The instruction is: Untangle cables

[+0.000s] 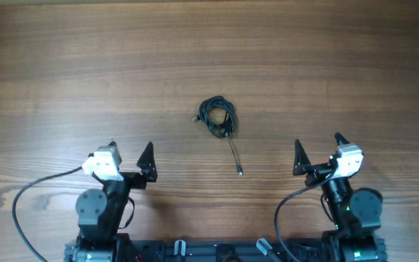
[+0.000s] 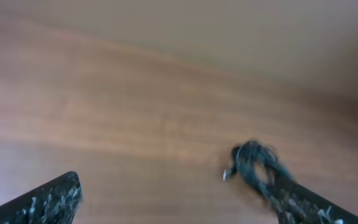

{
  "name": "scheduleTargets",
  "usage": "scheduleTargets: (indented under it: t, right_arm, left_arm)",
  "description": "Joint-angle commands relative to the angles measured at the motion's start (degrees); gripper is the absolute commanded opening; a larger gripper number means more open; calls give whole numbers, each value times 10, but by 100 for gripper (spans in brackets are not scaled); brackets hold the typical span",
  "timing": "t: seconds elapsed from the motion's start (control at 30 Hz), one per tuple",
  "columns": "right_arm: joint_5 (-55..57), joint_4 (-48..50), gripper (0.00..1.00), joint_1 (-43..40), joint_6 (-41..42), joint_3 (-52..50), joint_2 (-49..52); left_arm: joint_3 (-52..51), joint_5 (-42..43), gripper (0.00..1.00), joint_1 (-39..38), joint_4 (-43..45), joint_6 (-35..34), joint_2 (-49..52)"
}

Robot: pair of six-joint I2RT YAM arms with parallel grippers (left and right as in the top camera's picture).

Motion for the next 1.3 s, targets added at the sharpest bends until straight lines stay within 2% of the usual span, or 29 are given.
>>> scheduleTargets:
  t: [0.0, 0.17, 0.23, 0.3, 0.4, 0.47, 0.53, 0.63, 0.73, 0.83, 0.9, 0.93, 1.0, 1.03, 1.17, 1.27]
  right_arm:
    - [6, -10, 100, 2, 0, 58, 65]
    - [3, -39, 100, 2, 1, 164, 240]
    - [1, -99, 100, 2, 2, 255, 354]
    - [1, -158, 100, 2, 2, 325, 426]
    - [-3, -251, 100, 2, 1, 423, 522]
    - [-3, -304, 100, 2, -2, 484, 582]
    - [-19, -306, 100, 2, 1, 492, 600]
    - [-57, -303, 100, 2, 0, 492, 602]
    - [-82, -303, 100, 2, 1, 492, 602]
    - [-90, -301, 100, 2, 7, 492, 602]
    - [-90, -301, 100, 2, 13, 492, 602]
    - [-90, -301, 100, 2, 13, 492, 602]
    - [-90, -301, 100, 2, 13, 492, 602]
    - [-90, -302, 100, 2, 13, 492, 602]
    - [-90, -302, 99, 2, 13, 492, 602]
    - [-90, -302, 100, 2, 13, 492, 602]
  left_arm:
    - [89, -11, 100, 0, -3, -7, 118]
    - [252, -3, 100, 0, -57, -8, 350]
    - [387, 24, 100, 0, -134, -7, 484]
    - [475, 47, 100, 0, -201, -8, 561]
    - [563, 54, 100, 0, -294, -8, 636]
    - [568, 67, 100, 0, -320, -8, 651]
    - [568, 88, 100, 0, -318, -8, 651]
    - [568, 112, 100, 0, -235, -27, 651]
    - [568, 113, 100, -37, -142, -26, 676]
    - [568, 66, 99, -90, -117, -3, 730]
    - [568, 25, 97, -136, -97, 44, 782]
    - [568, -2, 92, -167, -86, 77, 822]
    - [568, -7, 88, -193, -75, 104, 864]
    - [568, -9, 86, -205, -68, 104, 886]
    - [568, -9, 70, -239, -43, 104, 969]
    - [568, -9, 45, -249, -44, 100, 1000]
